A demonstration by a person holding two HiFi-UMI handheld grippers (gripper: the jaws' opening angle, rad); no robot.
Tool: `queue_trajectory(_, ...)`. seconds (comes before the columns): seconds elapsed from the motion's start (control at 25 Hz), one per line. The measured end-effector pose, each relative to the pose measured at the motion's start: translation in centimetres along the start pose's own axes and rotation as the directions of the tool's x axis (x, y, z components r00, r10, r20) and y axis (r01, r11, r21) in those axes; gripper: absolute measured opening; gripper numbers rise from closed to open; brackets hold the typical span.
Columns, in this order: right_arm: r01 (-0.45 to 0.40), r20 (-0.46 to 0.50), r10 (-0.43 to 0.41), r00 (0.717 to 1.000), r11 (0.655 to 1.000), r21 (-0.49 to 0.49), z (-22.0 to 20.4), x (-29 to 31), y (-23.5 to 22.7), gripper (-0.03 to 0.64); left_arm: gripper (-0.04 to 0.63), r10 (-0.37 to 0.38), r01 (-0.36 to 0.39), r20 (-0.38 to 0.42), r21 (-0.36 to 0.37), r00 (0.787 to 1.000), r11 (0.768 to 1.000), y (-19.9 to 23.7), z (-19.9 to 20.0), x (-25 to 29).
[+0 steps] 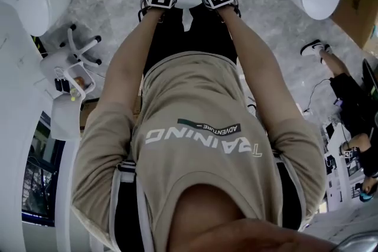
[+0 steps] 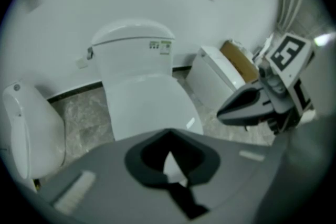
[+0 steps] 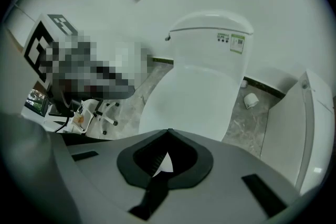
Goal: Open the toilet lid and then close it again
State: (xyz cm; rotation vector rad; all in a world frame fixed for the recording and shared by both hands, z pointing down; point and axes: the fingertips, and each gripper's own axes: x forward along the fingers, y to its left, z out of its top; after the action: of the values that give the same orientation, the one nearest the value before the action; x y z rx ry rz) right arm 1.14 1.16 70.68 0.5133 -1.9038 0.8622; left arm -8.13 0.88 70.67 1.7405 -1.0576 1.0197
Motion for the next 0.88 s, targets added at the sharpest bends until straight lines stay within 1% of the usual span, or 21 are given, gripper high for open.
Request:
queue_trajectory(0.04,0.015,0.023,-0.015,1.0,1.0,-0.016,1.1,-0.9,0.0,0.009,0.003,-0.004,0.004,0.034,0.005,0.999,1.0,0.2,1.2,-0.9)
queue_trajectory(0.16,0.028,0.051,-0.026,0.998,0.999,-0.041,3.0,-3.0,0.3,0.009,0.003,-0.004,0.002,0.102,0.021,0.995,1.0,0.4,4.3,-4.0)
queue_trajectory(0.24,0.037,0.102,-0.03,0.994,0.997,-0.067,5.1,-4.7,0.7,0.009,0.003,-0.005,-0.001,0.143,0.038,0.99,0.999,0.3,6.3,-5.9)
queue_trajectory(0.36,0.071,0.179,-0.047,0.983,0.988,-0.135,8.2,-7.5,1.3,0.009,0.003,-0.013,0.007,0.242,0.025,0.97,1.0,0.2,9.8,-8.9)
queue_trajectory(0.4,0.085,0.196,-0.052,0.979,0.984,-0.159,9.3,-8.2,1.3,0.009,0.003,-0.01,0.004,0.281,0.022,0.96,1.0,0.5,11.4,-10.0)
queue_trajectory(0.48,0.117,0.245,-0.066,0.967,0.973,-0.198,12.1,-9.9,1.2,0.009,0.003,0.0,-0.017,0.36,0.045,0.933,0.999,1.1,15.0,-12.3)
queue_trajectory(0.56,0.148,0.305,-0.076,0.949,0.964,-0.22,15.1,-11.8,1.1,0.009,0.003,-0.002,-0.034,0.435,0.074,0.9,0.997,1.5,18.5,-14.8)
queue_trajectory(0.68,0.181,0.387,-0.077,0.919,0.954,-0.238,18.8,-14.9,1.4,0.009,0.003,-0.012,-0.044,0.521,0.095,0.854,0.994,1.3,22.3,-18.5)
queue_trajectory(0.8,0.225,0.465,-0.086,0.881,0.941,-0.252,22.3,-18.7,1.4,0.009,0.003,-0.014,-0.067,0.588,0.117,0.808,0.991,1.0,25.3,-21.9)
queue_trajectory(0.88,0.276,0.518,-0.102,0.849,0.922,-0.271,24.7,-21.5,1.3,0.009,0.003,-0.014,-0.088,0.636,0.128,0.772,0.988,0.8,27.3,-24.2)
